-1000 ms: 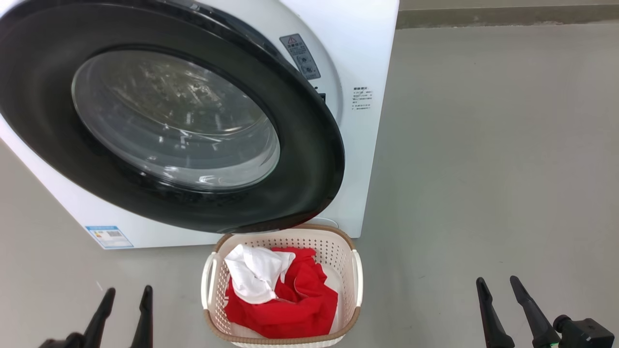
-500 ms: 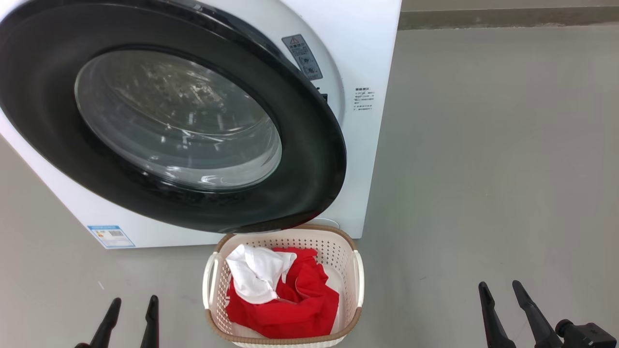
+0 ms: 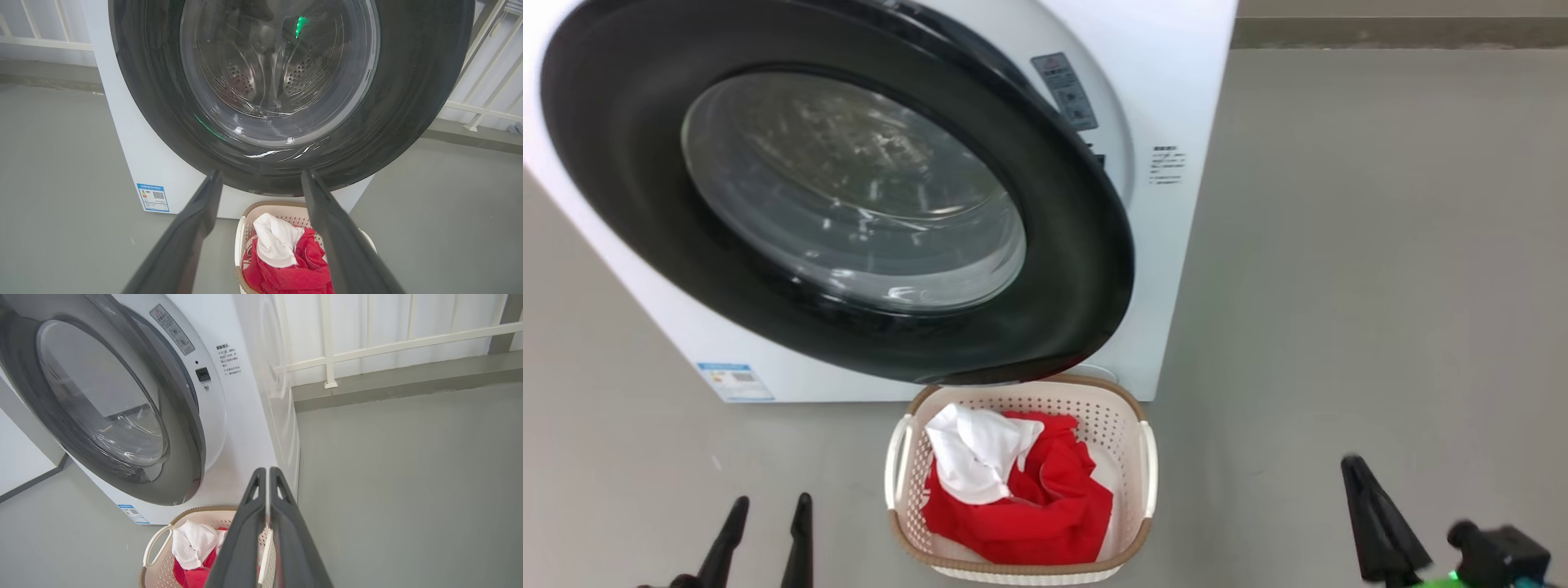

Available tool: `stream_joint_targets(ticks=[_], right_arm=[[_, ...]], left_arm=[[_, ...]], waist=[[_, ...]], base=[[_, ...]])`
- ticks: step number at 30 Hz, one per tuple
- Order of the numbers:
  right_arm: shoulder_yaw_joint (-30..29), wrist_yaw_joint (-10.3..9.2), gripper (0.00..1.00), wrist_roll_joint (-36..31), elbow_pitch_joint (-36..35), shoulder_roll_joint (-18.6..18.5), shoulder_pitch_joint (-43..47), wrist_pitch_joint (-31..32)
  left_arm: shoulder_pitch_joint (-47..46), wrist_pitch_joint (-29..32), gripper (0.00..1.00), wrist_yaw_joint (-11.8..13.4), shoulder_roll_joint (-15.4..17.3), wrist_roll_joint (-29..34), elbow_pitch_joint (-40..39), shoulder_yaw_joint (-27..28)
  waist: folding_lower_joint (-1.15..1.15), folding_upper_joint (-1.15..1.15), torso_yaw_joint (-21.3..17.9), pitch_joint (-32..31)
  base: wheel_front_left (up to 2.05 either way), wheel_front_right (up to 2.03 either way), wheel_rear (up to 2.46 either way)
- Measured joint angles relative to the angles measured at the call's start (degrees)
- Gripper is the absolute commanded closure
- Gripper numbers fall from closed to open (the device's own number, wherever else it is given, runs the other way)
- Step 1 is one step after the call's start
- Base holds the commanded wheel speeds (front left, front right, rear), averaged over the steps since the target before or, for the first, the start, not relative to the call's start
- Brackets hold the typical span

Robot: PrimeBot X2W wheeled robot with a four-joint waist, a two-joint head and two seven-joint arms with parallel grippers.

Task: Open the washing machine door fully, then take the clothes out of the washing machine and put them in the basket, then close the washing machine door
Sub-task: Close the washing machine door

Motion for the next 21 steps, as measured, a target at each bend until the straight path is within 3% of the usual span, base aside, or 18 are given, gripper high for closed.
stream_joint_targets(ticks=[13,21], right_arm=[[5.9,0.0,1.0,0.1,2.5,-0.4,-16.1,0.0],[6.3,0.0,1.0,0.0,6.4,-0.8,-26.2,0.0]], left_arm=[[-3.0,0.0,0.0,0.0,-2.2,0.8,-1.0,-3.7],[-6.4,0.0,0.0,0.0,-2.8,-0.1,-1.2,-6.1]], waist=[[0.0,0.0,6.9,2.2],[0.0,0.0,10.6,6.2]], base=[[0.0,0.0,0.0],[0.0,0.0,0.0]])
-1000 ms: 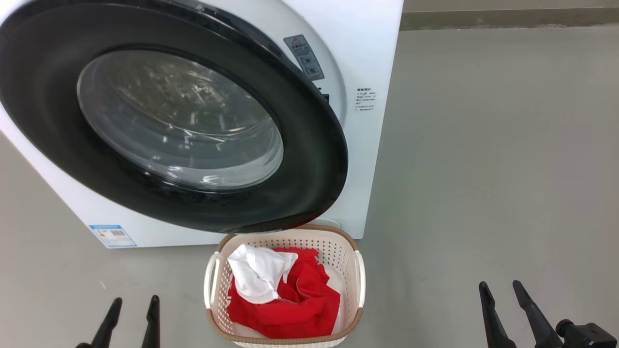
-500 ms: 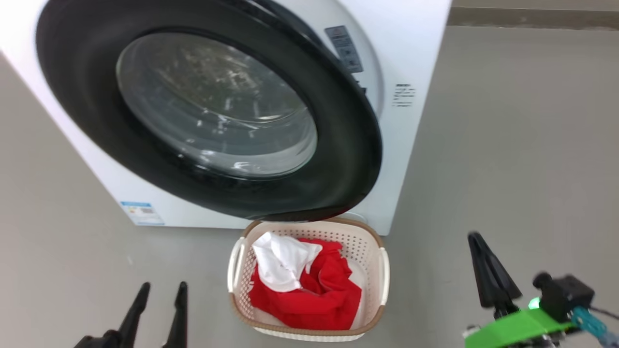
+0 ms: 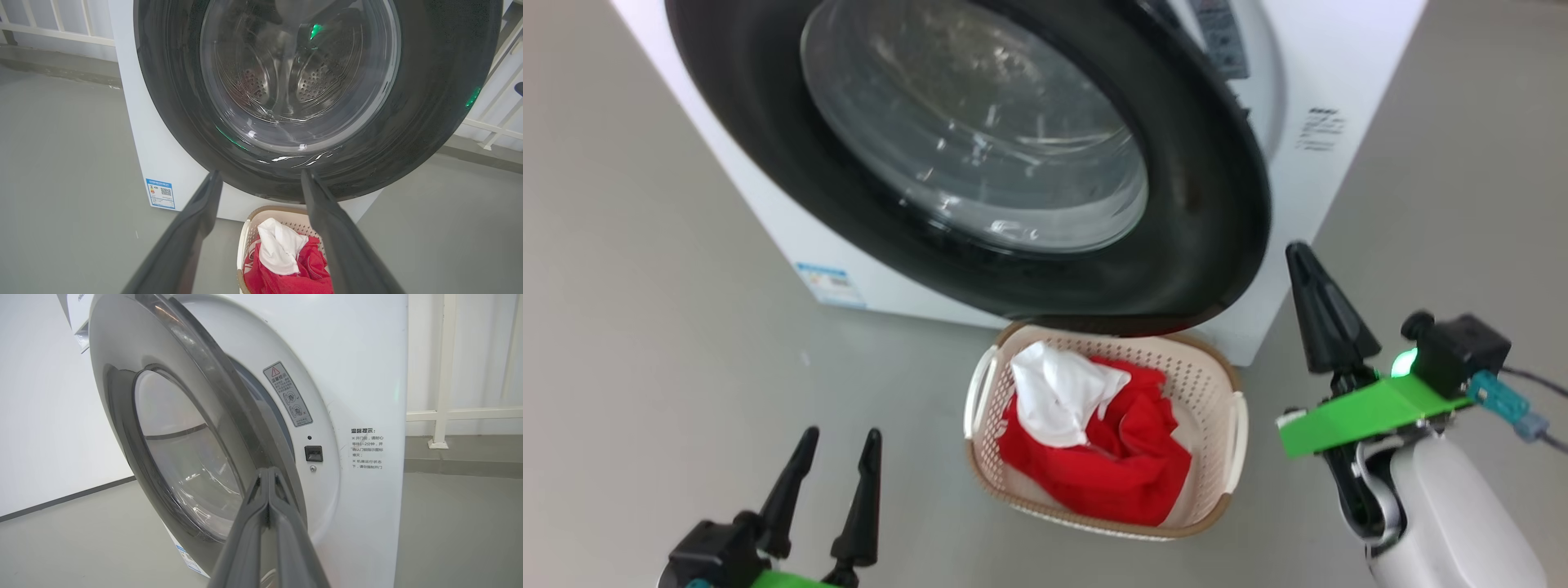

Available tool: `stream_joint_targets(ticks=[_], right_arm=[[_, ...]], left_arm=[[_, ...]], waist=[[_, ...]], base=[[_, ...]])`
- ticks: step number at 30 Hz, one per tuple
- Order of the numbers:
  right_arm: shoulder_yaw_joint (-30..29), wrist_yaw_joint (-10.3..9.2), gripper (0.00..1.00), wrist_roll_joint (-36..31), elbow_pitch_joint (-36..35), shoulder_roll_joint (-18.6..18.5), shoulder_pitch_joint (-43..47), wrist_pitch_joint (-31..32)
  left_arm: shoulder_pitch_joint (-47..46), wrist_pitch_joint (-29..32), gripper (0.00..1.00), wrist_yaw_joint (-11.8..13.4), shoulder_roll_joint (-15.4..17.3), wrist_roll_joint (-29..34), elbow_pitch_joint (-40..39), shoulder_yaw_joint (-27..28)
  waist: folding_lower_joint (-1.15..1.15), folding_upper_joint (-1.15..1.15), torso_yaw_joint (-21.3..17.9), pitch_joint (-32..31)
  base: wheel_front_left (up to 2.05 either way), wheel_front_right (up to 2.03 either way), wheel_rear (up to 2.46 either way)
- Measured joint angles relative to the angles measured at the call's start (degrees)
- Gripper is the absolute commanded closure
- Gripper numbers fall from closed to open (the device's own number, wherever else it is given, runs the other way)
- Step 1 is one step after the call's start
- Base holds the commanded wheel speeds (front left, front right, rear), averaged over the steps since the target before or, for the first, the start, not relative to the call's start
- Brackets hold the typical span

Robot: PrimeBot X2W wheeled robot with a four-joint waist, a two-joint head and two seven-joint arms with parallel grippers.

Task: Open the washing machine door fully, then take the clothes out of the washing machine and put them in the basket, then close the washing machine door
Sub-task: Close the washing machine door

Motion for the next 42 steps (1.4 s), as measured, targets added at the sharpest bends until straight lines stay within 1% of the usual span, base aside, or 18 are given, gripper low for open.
stream_joint_targets(ticks=[8,16,29,37,42], right_arm=[[-0.6,0.01,1.0,-0.8,2.2,-0.2,-4.8,0.0],[-1.9,0.19,1.0,-1.7,2.8,-0.4,-8.6,0.0],[-6.8,0.2,1.0,-2.6,2.6,-1.1,-16.2,0.0],[-8.1,1.2,1.0,-4.1,2.0,-0.7,-18.0,0.0],[-7.8,1.26,1.0,-4.1,2.2,-0.3,-18.5,0.0]], left_arm=[[-3.2,0.0,0.0,0.0,-0.5,-1.0,0.1,-1.6],[-5.7,0.0,0.0,-0.3,-0.9,-1.7,-0.2,-2.4],[-9.8,0.0,0.0,-0.3,-1.5,-2.8,-0.9,-3.2],[-10.8,0.0,0.0,-0.3,-1.6,-2.9,-1.1,-3.4],[-11.5,0.0,0.0,-0.3,-1.6,-3.2,-1.1,-3.3]], waist=[[0.0,0.0,3.4,4.4],[0.0,0.0,5.6,8.5],[0.0,0.0,7.9,14.2],[0.0,0.0,8.7,16.1],[0.0,0.0,8.6,16.4]], base=[[0.0,0.0,0.0],[0.0,0.0,0.0],[0.0,0.0,0.0],[0.0,0.0,0.0],[0.0,0.0,0.0]])
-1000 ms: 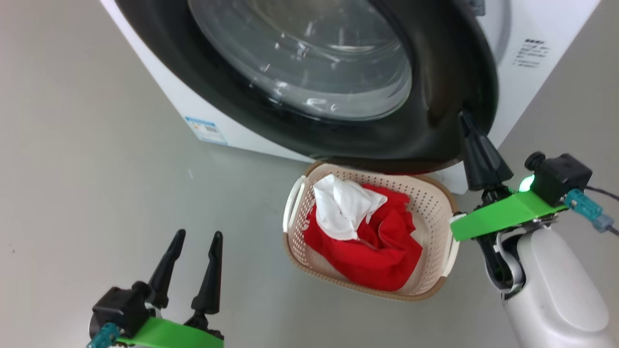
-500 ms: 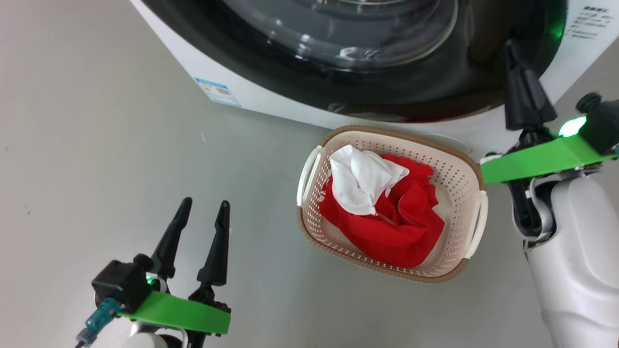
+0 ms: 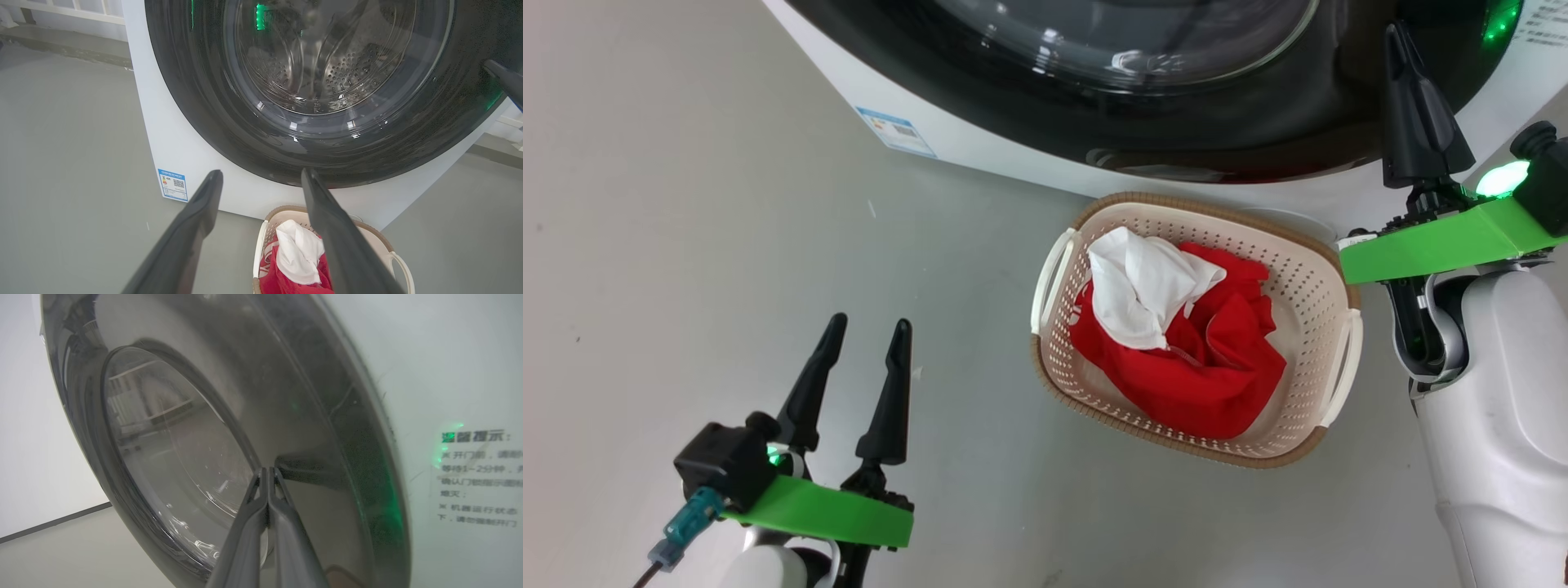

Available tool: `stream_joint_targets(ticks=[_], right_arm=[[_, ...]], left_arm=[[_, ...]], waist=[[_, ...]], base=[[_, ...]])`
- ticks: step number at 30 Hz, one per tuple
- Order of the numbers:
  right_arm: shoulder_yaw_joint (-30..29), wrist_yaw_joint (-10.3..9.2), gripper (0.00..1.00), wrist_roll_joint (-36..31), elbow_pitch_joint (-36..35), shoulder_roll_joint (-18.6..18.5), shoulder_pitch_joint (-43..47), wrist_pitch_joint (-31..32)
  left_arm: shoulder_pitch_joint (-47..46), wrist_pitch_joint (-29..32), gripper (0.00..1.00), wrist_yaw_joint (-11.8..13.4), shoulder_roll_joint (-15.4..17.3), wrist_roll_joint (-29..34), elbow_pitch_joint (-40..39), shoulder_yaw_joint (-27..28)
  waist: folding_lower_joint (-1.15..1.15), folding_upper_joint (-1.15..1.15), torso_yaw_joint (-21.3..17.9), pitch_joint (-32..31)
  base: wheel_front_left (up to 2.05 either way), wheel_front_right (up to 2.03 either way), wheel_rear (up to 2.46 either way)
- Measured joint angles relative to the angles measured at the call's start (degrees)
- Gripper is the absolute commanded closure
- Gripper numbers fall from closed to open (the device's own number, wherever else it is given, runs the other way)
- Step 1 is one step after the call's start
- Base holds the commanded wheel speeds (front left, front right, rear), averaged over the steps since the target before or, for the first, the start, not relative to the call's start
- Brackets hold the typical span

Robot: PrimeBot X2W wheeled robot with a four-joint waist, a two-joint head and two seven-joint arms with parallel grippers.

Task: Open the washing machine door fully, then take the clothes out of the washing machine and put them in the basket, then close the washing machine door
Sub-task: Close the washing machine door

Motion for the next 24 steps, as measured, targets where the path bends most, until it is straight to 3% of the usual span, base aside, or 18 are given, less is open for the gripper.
stream_joint_targets(ticks=[9,10,11,13,14,15,16,24], right_arm=[[1.6,-0.71,1.0,0.2,0.4,-0.6,2.1,0.0],[2.2,-0.85,0.93,0.2,0.4,-0.7,4.2,0.0],[2.6,-0.85,0.66,0.4,0.4,-0.6,5.4,0.0],[3.3,-0.85,0.53,0.6,0.4,-0.5,7.9,0.0],[3.6,-0.85,0.26,0.6,0.3,-0.6,9.0,0.0],[4.0,-0.85,0.07,0.6,0.3,-0.5,10.2,0.0],[4.3,-0.85,0.0,0.6,0.2,-0.5,11.2,0.0],[4.7,-0.85,0.0,2.7,-1.3,-0.1,19.5,0.0]], left_arm=[[0.2,0.0,0.0,0.0,0.3,0.2,1.4,0.3],[0.6,0.0,0.0,0.0,0.7,0.5,1.6,0.3],[0.7,0.0,0.0,0.0,1.0,0.5,1.8,0.4],[1.3,0.0,0.0,0.0,1.7,0.5,2.1,0.6],[1.7,0.0,0.0,0.0,2.0,0.5,2.2,0.7],[2.0,0.0,0.0,0.0,2.3,0.5,2.3,0.8],[2.4,0.0,0.0,0.0,2.6,0.6,2.4,0.9],[5.6,0.0,0.0,0.0,4.4,0.8,2.9,2.3]], waist=[[0.0,0.0,-1.4,-2.9],[0.0,0.0,-1.9,-3.8],[0.0,0.0,-2.2,-4.3],[0.0,0.0,-2.7,-5.2],[0.0,0.0,-3.0,-5.8],[0.0,0.0,-3.4,-6.3],[0.0,0.0,-3.7,-6.8],[0.0,0.0,-6.9,-10.7]], base=[[0.0,0.0,0.0],[0.0,0.0,0.0],[0.0,0.0,0.0],[0.0,0.0,0.0],[0.0,0.0,0.0],[0.0,0.0,0.0],[0.0,0.0,0.0],[0.0,0.0,0.0]])
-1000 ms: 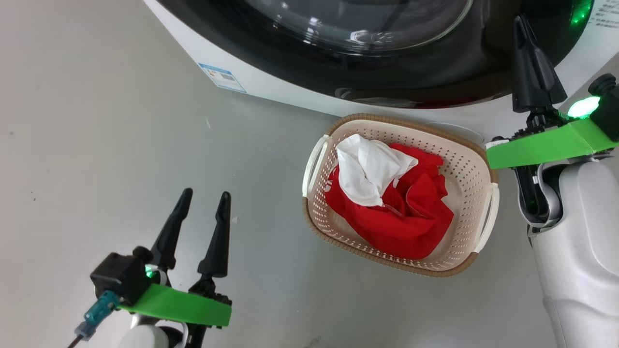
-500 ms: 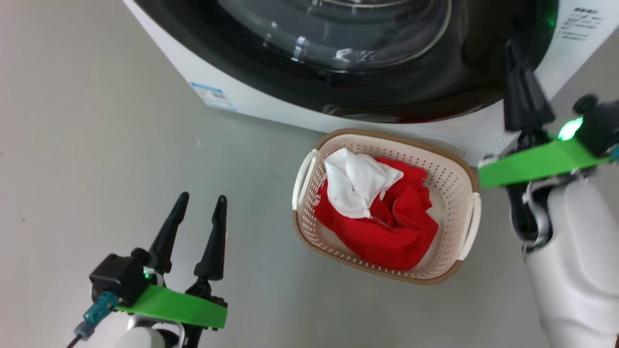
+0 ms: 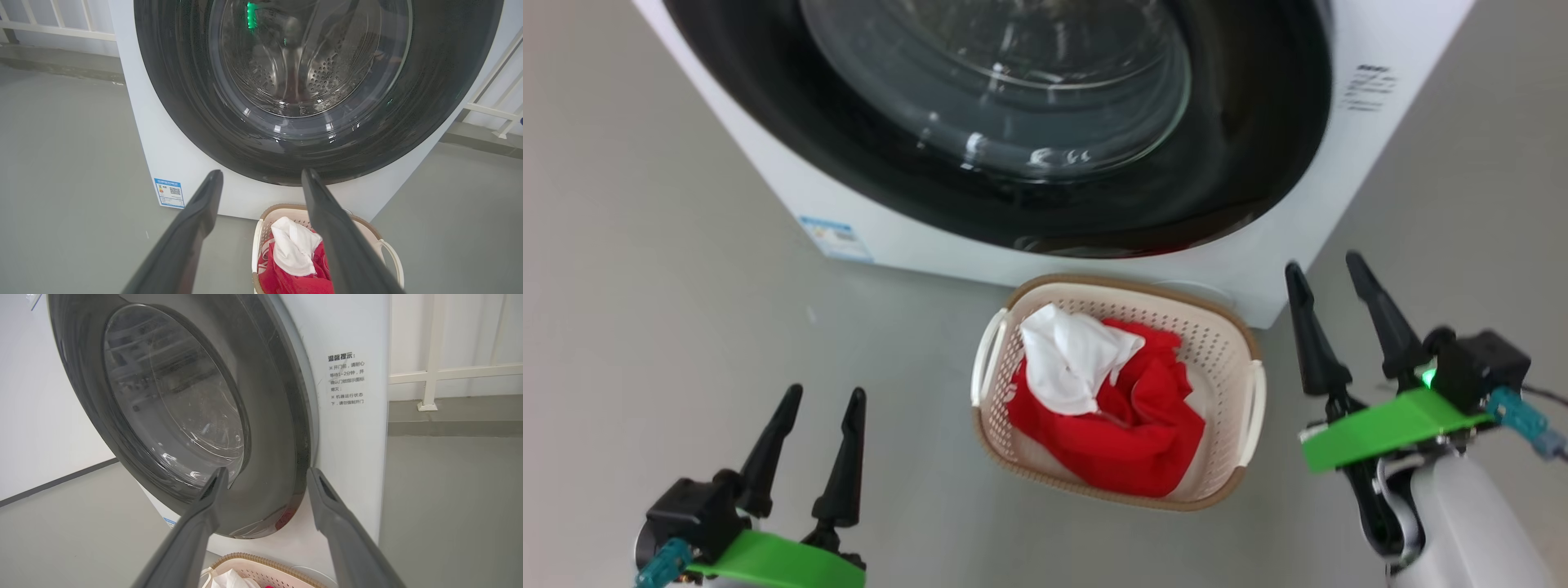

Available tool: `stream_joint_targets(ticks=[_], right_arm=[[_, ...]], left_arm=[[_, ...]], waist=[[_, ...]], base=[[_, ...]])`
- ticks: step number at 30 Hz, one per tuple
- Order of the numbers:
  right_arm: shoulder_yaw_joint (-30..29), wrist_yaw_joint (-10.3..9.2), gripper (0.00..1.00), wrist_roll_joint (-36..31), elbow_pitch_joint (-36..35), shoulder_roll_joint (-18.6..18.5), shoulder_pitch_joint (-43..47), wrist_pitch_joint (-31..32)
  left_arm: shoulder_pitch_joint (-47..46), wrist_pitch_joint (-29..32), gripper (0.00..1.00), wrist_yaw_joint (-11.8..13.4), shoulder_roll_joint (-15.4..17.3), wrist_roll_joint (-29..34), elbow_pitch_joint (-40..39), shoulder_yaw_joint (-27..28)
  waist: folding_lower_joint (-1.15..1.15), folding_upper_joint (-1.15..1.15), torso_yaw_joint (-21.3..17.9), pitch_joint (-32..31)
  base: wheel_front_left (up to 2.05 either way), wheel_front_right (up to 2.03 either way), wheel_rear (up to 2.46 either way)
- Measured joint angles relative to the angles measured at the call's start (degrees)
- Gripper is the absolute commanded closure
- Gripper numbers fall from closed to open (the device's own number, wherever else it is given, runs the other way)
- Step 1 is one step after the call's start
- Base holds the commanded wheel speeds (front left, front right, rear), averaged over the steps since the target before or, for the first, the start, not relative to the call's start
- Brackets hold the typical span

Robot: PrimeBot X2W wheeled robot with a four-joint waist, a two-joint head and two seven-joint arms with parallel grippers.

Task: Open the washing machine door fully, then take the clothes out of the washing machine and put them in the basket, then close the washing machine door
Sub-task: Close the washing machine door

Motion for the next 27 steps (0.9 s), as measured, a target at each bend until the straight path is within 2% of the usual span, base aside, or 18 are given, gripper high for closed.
stream_joint_targets(ticks=[14,27], right_arm=[[-0.9,0.0,0.0,0.5,-1.9,0.5,12.2,0.0],[-3.6,0.0,0.0,0.7,-4.0,0.8,18.5,0.0]], left_arm=[[5.0,0.0,0.0,0.0,1.6,0.5,0.5,2.6],[7.5,0.0,0.0,0.0,1.8,1.3,-0.3,4.7]], waist=[[0.0,0.0,-6.4,-5.9],[0.0,0.0,-11.3,-9.0]], base=[[0.0,0.0,0.0],[0.0,0.0,0.0]])
